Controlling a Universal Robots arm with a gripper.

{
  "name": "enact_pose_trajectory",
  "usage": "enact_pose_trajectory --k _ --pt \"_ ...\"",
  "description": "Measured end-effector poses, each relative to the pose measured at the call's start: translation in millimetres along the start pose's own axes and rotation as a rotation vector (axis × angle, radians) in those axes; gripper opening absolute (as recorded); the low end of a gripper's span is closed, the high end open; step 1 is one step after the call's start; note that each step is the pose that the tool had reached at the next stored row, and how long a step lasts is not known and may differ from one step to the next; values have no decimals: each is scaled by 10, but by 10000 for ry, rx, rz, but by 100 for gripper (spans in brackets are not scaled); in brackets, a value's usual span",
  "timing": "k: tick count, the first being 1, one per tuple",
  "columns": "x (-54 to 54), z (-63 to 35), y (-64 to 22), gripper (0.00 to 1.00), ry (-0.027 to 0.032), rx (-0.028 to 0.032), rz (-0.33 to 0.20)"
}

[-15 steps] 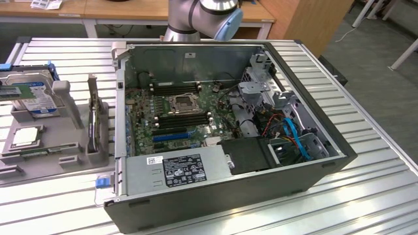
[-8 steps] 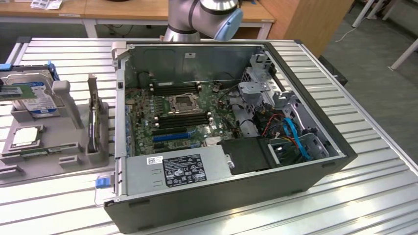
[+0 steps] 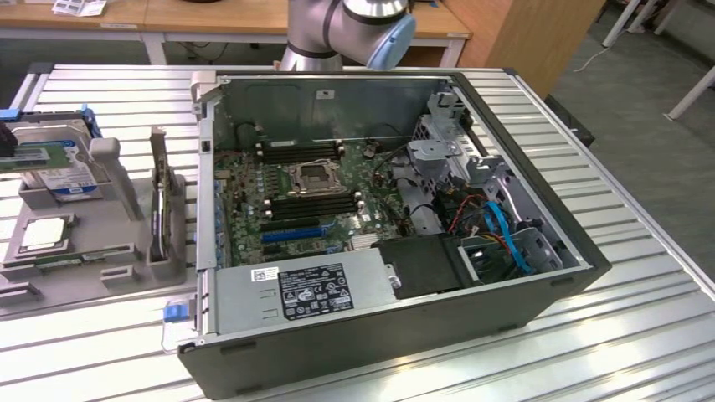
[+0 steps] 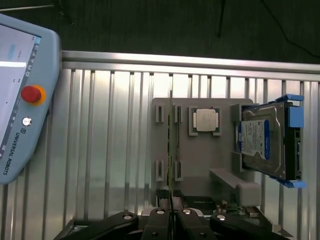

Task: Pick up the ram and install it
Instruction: 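Pick up the ram and move it above insertion slot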

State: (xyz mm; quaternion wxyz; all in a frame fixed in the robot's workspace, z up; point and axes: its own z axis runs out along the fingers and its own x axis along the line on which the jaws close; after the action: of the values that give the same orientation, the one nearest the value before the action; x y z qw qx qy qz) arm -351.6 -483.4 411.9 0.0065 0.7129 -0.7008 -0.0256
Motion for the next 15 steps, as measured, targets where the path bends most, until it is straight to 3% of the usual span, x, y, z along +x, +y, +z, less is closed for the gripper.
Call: enact_pose_trajectory --k 15 --pt "3 -8 -174 12 0 -19 0"
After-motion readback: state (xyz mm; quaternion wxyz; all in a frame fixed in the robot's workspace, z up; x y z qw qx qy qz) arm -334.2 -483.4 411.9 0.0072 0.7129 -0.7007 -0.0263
